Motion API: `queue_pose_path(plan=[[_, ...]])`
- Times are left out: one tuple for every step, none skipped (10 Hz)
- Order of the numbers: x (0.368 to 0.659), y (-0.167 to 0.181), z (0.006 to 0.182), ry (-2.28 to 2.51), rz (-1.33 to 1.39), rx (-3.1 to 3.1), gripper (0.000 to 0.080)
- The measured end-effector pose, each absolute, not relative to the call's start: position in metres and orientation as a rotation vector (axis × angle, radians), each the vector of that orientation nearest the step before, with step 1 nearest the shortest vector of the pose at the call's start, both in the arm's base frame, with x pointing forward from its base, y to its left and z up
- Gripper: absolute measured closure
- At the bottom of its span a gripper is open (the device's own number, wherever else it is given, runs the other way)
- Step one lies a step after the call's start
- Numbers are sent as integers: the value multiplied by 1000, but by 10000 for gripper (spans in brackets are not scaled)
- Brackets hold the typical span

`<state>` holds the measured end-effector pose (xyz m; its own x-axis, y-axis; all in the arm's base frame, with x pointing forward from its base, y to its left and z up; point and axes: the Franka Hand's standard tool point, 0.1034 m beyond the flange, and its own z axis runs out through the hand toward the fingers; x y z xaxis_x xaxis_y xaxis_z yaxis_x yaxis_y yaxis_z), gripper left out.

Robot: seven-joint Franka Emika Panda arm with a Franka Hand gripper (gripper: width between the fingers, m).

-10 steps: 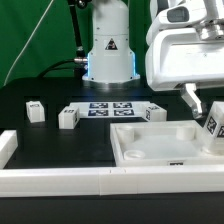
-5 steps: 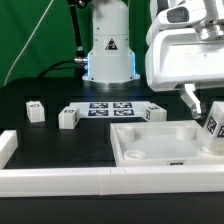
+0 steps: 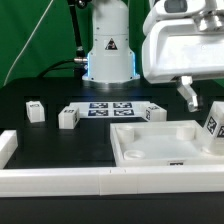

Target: Assemble one leg

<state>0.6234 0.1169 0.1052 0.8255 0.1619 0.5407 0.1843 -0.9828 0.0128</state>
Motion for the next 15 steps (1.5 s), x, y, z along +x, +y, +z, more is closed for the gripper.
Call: queue_pose_path(plan=[[619,119,99,-286,-798,-2978,151],[617,122,97,-293,-658,-2997,151],[620,121,94,-292,-552,-3012,151],[622,119,92,-291,-470,-3022,151],[617,119,90,-296,-285,-3034,151],[618,119,92,-310,-160,-3038,151],[618,118,90,-311,-46,-3037,151],[615,117,88,-307,54,-3034,151],[609,118,88,-314,197,-3027,151],[615,119,88,-318,203,-3026,151],[615,118,87,-317,193,-3027,151],[615,118,87,-317,194,-3027,163],[615,118,87,-317,194,-3027,163],[615,118,87,-317,194,-3027,332],[615,117,87,-317,194,-3029,510]])
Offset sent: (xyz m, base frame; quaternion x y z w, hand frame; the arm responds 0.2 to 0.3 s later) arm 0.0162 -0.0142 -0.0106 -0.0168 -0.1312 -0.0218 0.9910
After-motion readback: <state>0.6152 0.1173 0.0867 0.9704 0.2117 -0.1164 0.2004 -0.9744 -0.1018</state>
